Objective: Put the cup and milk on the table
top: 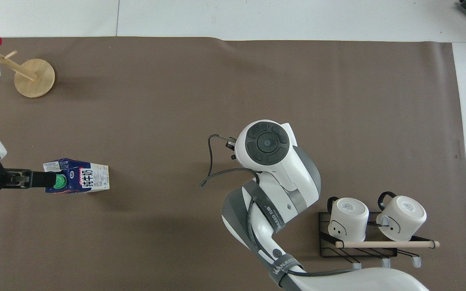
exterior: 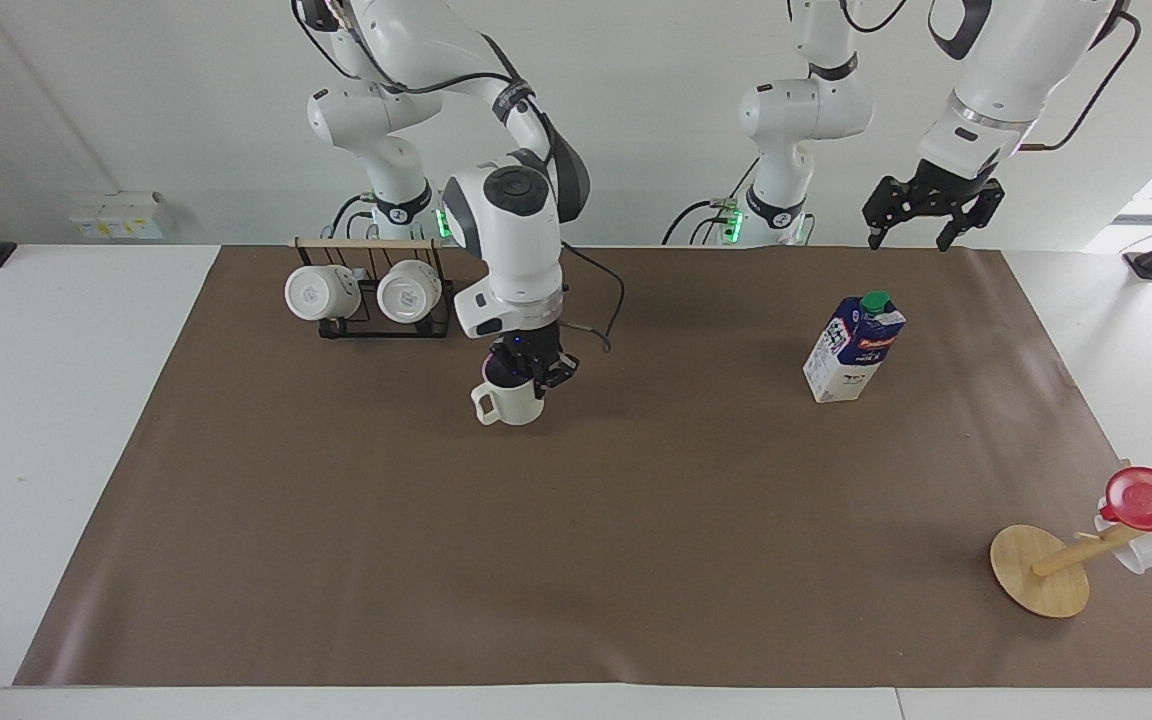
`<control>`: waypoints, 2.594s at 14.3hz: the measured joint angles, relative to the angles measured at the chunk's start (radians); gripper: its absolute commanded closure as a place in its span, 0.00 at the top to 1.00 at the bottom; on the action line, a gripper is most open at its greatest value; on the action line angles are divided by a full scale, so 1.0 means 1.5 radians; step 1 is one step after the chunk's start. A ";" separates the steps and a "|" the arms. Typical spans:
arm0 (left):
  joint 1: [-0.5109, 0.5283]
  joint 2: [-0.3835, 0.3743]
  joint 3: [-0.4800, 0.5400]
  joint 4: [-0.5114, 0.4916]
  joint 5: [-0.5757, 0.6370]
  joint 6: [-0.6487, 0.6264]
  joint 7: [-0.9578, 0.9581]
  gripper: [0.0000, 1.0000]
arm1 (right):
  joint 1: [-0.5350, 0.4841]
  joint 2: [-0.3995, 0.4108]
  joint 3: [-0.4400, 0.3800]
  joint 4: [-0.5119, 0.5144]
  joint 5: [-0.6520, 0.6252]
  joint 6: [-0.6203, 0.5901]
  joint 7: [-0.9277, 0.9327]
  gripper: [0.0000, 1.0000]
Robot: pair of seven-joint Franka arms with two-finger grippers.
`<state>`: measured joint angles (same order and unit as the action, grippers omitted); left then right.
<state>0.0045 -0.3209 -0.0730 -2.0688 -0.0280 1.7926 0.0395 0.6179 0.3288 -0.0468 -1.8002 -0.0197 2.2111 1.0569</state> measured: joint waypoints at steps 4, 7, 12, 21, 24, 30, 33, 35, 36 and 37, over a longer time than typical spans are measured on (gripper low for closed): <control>0.000 0.003 -0.001 -0.049 0.000 0.081 0.005 1.00 | 0.017 0.047 0.000 0.037 0.000 0.008 0.034 0.00; 0.000 0.006 -0.001 -0.086 0.000 0.138 0.023 1.00 | 0.022 0.062 0.000 0.051 0.000 0.014 0.038 0.00; 0.000 0.007 -0.001 -0.117 0.000 0.186 0.030 1.00 | 0.022 0.062 -0.001 0.054 0.000 0.048 0.038 0.00; 0.000 0.021 -0.002 -0.181 0.001 0.262 0.032 1.00 | 0.019 0.068 -0.003 0.053 0.000 0.049 0.038 0.20; 0.000 0.025 -0.002 -0.181 0.001 0.265 0.032 1.00 | 0.019 0.068 -0.003 0.053 0.000 0.049 0.038 0.62; 0.000 0.027 -0.001 -0.181 0.001 0.263 0.019 0.90 | 0.019 0.061 -0.004 0.061 -0.001 0.058 0.036 1.00; 0.000 0.030 -0.001 -0.182 0.001 0.262 -0.003 0.84 | 0.017 0.030 -0.010 0.066 -0.001 0.057 0.029 1.00; 0.000 0.030 -0.001 -0.182 0.001 0.261 -0.007 0.78 | 0.006 -0.001 -0.012 0.066 -0.001 0.037 0.007 1.00; 0.000 0.030 -0.001 -0.183 0.001 0.260 -0.008 0.75 | -0.001 -0.017 -0.012 0.066 -0.001 0.020 -0.010 1.00; 0.000 0.030 -0.001 -0.183 0.001 0.260 -0.008 0.71 | -0.010 -0.033 -0.012 0.067 -0.001 0.002 -0.030 1.00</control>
<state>0.0042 -0.2762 -0.0747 -2.3428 -0.0261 2.1827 0.0276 0.6029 0.2796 -0.0654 -1.7005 -0.0219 2.2145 1.0126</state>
